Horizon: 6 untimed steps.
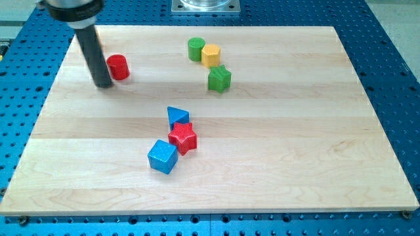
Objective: Push the green circle close to the green star
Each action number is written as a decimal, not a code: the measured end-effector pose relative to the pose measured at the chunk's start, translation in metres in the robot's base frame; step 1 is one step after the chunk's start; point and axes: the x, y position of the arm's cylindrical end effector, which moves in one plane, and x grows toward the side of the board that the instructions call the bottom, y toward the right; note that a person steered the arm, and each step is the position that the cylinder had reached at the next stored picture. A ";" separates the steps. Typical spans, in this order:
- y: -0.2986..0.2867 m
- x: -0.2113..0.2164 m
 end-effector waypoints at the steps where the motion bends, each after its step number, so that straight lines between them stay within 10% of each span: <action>1: 0.029 -0.027; 4: 0.178 -0.131; 6: 0.187 -0.005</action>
